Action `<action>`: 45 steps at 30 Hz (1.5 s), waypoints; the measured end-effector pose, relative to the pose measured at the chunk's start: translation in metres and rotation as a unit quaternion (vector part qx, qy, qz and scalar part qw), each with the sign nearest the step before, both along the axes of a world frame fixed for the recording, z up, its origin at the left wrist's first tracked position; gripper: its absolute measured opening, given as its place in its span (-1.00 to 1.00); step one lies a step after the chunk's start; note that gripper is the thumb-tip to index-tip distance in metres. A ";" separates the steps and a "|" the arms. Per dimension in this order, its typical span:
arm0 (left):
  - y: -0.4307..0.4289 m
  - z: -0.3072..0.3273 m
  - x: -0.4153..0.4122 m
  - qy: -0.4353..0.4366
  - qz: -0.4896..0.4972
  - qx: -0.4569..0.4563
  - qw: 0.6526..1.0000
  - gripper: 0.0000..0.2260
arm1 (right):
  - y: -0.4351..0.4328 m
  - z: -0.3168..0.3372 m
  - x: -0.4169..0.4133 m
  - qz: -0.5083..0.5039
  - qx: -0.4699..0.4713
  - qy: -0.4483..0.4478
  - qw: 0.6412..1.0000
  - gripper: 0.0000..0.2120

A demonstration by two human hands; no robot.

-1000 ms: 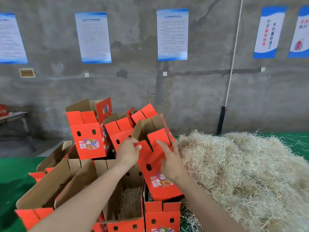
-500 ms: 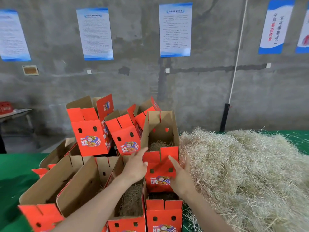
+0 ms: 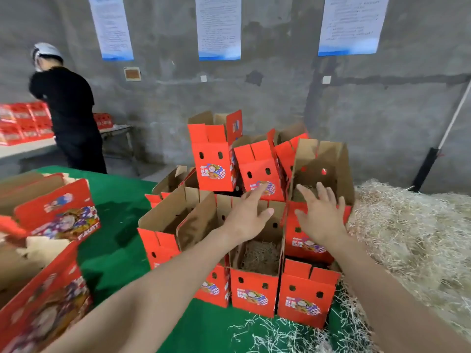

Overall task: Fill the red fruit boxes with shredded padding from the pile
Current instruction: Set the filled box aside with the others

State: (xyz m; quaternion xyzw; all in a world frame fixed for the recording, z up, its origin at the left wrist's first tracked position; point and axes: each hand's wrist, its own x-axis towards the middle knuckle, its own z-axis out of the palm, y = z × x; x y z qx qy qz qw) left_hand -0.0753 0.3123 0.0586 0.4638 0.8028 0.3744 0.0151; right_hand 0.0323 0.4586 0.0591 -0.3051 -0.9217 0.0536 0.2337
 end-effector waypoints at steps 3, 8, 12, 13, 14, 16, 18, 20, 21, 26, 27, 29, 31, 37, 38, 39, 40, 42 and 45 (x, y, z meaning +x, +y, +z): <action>-0.047 -0.015 0.008 -0.030 0.026 0.111 0.993 -0.53 | -0.018 0.008 -0.004 0.080 0.022 0.151 0.985 -0.60; -0.173 -0.055 -0.035 -0.059 0.187 0.224 0.955 -0.65 | -0.069 0.016 -0.025 0.136 0.057 0.182 0.972 -0.80; -0.315 -0.056 -0.109 -0.082 0.432 0.262 0.859 -0.70 | -0.150 0.014 -0.067 0.212 0.050 0.141 0.966 -0.88; -0.350 -0.056 -0.124 -0.077 0.466 0.264 0.841 -0.74 | -0.171 0.010 -0.079 0.244 0.034 0.122 0.962 -0.86; -0.385 -0.057 -0.136 -0.061 0.491 0.250 0.832 -0.80 | -0.193 0.006 -0.092 0.271 0.015 0.100 0.957 -0.85; -0.447 -0.065 -0.163 -0.017 0.544 0.161 0.824 -0.79 | -0.235 -0.006 -0.118 0.316 -0.012 0.051 0.947 -0.84; -0.501 -0.076 -0.185 -0.008 0.594 0.013 0.804 -0.62 | -0.277 -0.019 -0.144 0.360 -0.018 0.012 0.933 -0.82; -0.542 -0.090 -0.202 -0.036 0.589 -0.131 0.797 -0.59 | -0.315 -0.032 -0.167 0.402 -0.022 -0.019 0.915 -0.80; -0.555 -0.097 -0.207 -0.057 0.564 -0.196 0.800 -0.64 | -0.333 -0.039 -0.177 0.420 -0.027 -0.033 0.907 -0.78; -0.580 -0.125 -0.222 -0.107 0.462 -0.323 0.819 -0.89 | -0.398 -0.072 -0.215 0.442 -0.082 -0.083 0.890 -0.74; -0.582 -0.124 -0.223 -0.116 0.467 -0.298 0.824 -0.91 | -0.408 -0.078 -0.220 0.439 -0.099 -0.094 0.888 -0.73; -0.581 -0.130 -0.226 -0.154 0.464 -0.228 0.842 -0.86 | -0.427 -0.091 -0.229 0.435 -0.123 -0.119 0.884 -0.72; -0.572 -0.137 -0.219 -0.236 0.435 -0.147 0.856 -0.88 | -0.443 -0.101 -0.240 0.429 -0.139 -0.144 0.881 -0.69; -0.569 -0.143 -0.219 -0.052 0.434 -0.230 0.869 -0.79 | -0.481 -0.120 -0.265 0.396 -0.162 -0.263 0.865 -0.63; -0.575 -0.140 -0.224 -0.025 0.435 -0.203 0.877 -0.75 | -0.488 -0.123 -0.266 0.395 -0.158 -0.279 0.861 -0.62; -0.583 -0.137 -0.232 -0.005 0.442 -0.163 0.882 -0.73 | -0.494 -0.127 -0.268 0.393 -0.152 -0.295 0.858 -0.61; -0.591 -0.132 -0.241 0.011 0.461 -0.132 0.877 -0.74 | -0.500 -0.131 -0.270 0.389 -0.146 -0.311 0.855 -0.59; -0.611 -0.124 -0.263 0.030 0.503 -0.155 0.850 -0.66 | -0.511 -0.138 -0.271 0.382 -0.138 -0.342 0.848 -0.56; -0.643 -0.125 -0.295 -0.093 0.510 -0.275 0.809 -0.37 | -0.523 -0.145 -0.276 0.372 -0.150 -0.371 0.838 -0.46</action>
